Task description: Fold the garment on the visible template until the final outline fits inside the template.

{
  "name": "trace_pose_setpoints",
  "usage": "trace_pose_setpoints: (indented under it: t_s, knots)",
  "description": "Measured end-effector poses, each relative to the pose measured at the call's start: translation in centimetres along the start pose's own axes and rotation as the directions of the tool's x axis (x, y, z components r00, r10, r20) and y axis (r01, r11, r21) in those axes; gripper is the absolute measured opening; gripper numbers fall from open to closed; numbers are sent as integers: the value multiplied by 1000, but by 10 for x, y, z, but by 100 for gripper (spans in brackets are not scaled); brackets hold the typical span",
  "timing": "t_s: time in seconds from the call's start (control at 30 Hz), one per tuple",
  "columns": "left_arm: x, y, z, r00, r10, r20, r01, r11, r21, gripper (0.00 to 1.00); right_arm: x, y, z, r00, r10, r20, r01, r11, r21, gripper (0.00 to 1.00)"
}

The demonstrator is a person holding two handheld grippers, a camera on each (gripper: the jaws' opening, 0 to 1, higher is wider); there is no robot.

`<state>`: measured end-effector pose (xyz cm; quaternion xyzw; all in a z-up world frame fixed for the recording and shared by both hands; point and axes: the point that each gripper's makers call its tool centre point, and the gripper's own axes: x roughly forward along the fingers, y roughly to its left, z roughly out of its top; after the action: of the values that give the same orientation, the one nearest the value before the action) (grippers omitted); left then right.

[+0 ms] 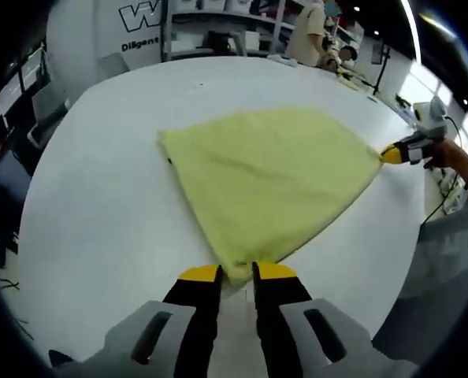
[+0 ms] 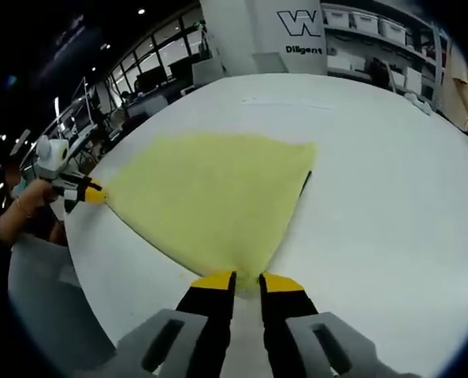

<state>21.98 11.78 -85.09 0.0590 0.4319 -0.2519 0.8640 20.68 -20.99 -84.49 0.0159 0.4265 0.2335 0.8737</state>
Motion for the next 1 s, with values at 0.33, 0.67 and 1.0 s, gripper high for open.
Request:
trace_pose_setpoints:
  t_s: [0.33, 0.67, 1.0]
  knots:
    - [-16, 0, 15, 997, 26, 79, -26, 1000, 1, 49, -10, 19, 14, 997, 32, 71, -31, 999, -8, 47]
    - [-35, -9, 18, 993, 38, 112, -37, 999, -9, 74, -28, 34, 17, 993, 15, 114, -12, 1000, -26, 82]
    - [-62, -23, 19, 991, 44, 129, -45, 999, 2, 88, -49, 55, 18, 990, 6, 141, 3, 998, -59, 99]
